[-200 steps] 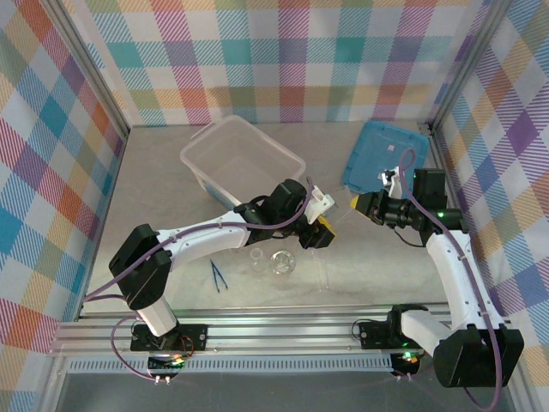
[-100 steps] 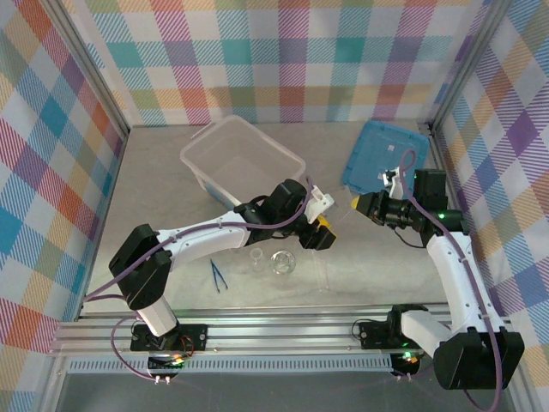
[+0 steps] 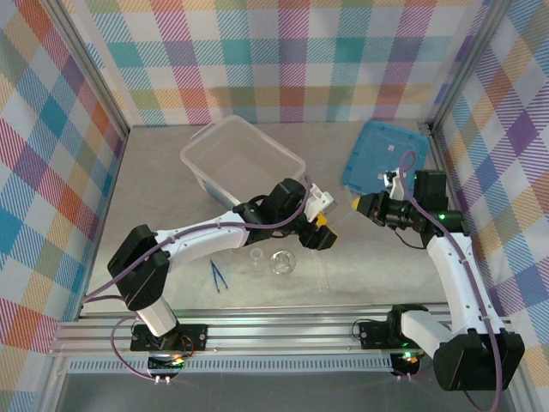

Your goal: Organize the chemistry lab equipment

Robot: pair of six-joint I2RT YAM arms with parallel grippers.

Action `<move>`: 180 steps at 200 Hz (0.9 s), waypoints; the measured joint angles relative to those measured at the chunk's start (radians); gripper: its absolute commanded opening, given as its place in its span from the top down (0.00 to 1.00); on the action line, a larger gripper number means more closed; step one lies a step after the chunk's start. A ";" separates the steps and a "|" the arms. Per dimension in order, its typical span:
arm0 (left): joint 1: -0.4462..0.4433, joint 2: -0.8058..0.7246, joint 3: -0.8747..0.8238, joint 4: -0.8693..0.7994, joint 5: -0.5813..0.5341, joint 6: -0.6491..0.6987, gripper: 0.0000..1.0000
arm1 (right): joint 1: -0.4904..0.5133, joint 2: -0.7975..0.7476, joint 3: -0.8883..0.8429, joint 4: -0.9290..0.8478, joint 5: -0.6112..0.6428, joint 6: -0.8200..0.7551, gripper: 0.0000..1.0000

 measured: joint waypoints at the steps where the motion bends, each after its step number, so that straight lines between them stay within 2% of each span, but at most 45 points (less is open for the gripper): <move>1: 0.001 0.000 0.000 0.000 0.000 -0.001 0.32 | 0.000 0.000 0.000 0.000 0.000 0.000 0.97; 86: 0.041 -0.041 -0.003 0.026 -0.036 -0.047 0.29 | 0.000 -0.005 0.000 -0.011 0.020 -0.001 0.97; 180: 0.076 -0.141 -0.098 0.075 -0.173 -0.106 0.29 | 0.000 -0.016 0.018 -0.040 0.095 -0.024 0.97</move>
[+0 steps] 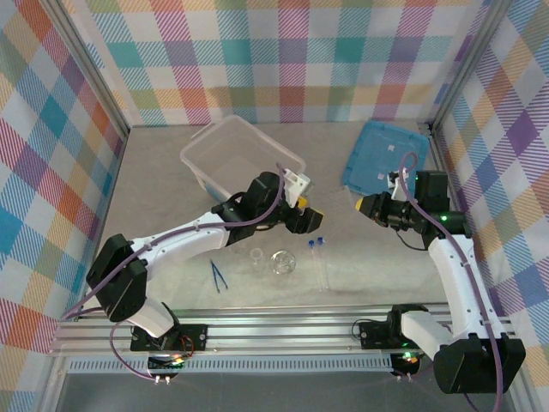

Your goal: Organize the chemistry lab equipment

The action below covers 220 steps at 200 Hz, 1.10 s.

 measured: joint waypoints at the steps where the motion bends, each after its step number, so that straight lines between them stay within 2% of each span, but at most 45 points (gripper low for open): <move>1: 0.000 -0.001 -0.001 0.001 -0.002 -0.001 0.29 | 0.000 0.000 0.000 0.000 0.001 0.000 0.97; 34: 0.003 -0.014 -0.003 0.005 -0.031 -0.014 0.29 | 0.017 0.006 0.031 -0.002 0.075 -0.001 0.97; 61: 0.004 -0.021 -0.016 0.004 -0.047 -0.018 0.29 | 0.097 0.037 0.081 -0.003 0.181 -0.008 0.97; 114: -0.003 -0.050 -0.032 -0.015 -0.104 -0.021 0.29 | 0.299 0.162 0.177 0.005 0.484 -0.032 0.97; 179: -0.031 -0.142 -0.098 -0.059 -0.227 -0.021 0.30 | 0.468 0.316 0.245 0.114 0.845 -0.074 0.96; 220: -0.037 -0.232 -0.165 -0.106 -0.310 -0.026 0.30 | 0.540 0.396 0.251 0.233 0.969 -0.082 0.96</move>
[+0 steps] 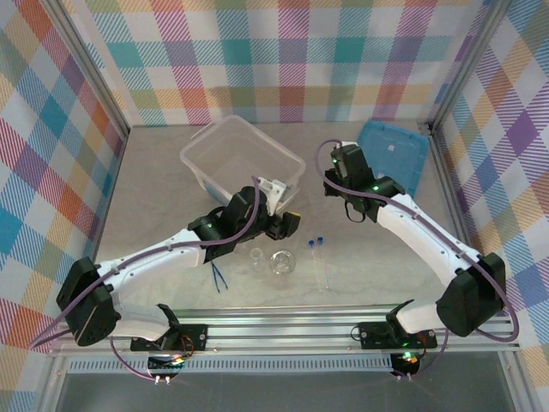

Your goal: Organize the chemistry lab equipment

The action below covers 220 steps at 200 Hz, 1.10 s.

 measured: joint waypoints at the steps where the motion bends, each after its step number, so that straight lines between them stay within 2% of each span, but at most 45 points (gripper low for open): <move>1: 0.000 -0.002 -0.001 0.000 -0.002 0.000 0.30 | 0.001 0.003 0.000 0.003 0.002 0.000 0.96; 87: 0.000 -0.147 -0.104 -0.091 -0.117 -0.042 0.30 | 0.053 0.188 0.060 0.164 0.124 -0.027 0.96; 147: 0.000 -0.181 -0.140 -0.123 -0.143 -0.060 0.30 | 0.058 0.228 0.060 0.240 0.164 -0.029 0.96; 220: 0.000 -0.188 -0.150 -0.126 -0.146 -0.067 0.30 | 0.058 0.276 0.060 0.243 0.167 -0.029 0.96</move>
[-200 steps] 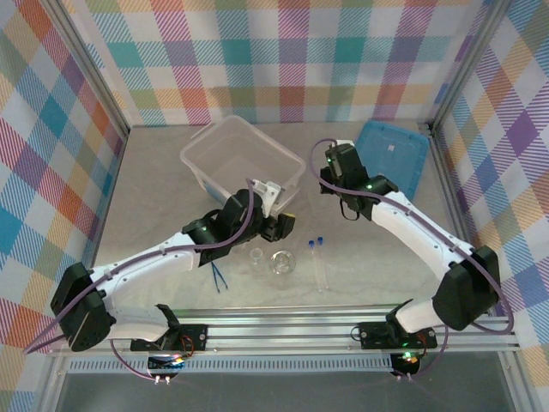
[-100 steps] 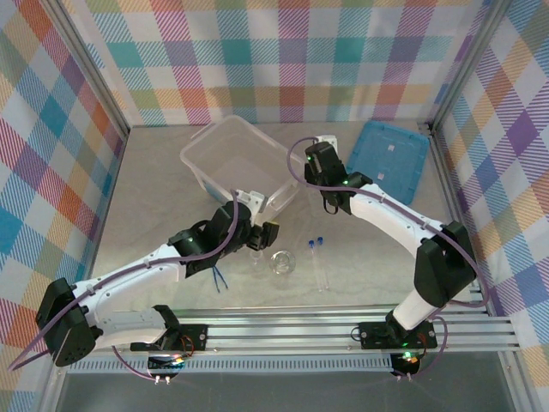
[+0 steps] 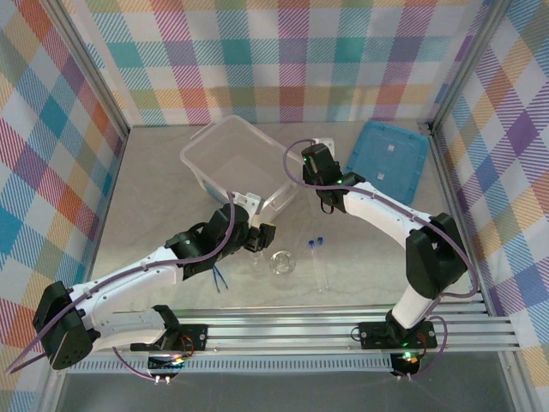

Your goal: Organize the chemistry lab equipment

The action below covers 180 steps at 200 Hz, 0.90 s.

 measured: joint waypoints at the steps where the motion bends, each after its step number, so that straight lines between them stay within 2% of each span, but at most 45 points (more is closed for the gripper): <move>1: 0.000 0.000 0.000 0.000 0.000 0.000 0.30 | 0.000 0.000 0.000 0.000 0.000 0.000 0.96; 119: 0.000 0.000 -0.009 0.000 0.001 0.000 0.30 | 0.000 0.052 0.000 0.019 0.000 0.001 0.96; 180: 0.000 0.000 -0.009 0.000 0.003 0.000 0.30 | 0.000 0.049 -0.017 0.035 0.000 0.004 0.86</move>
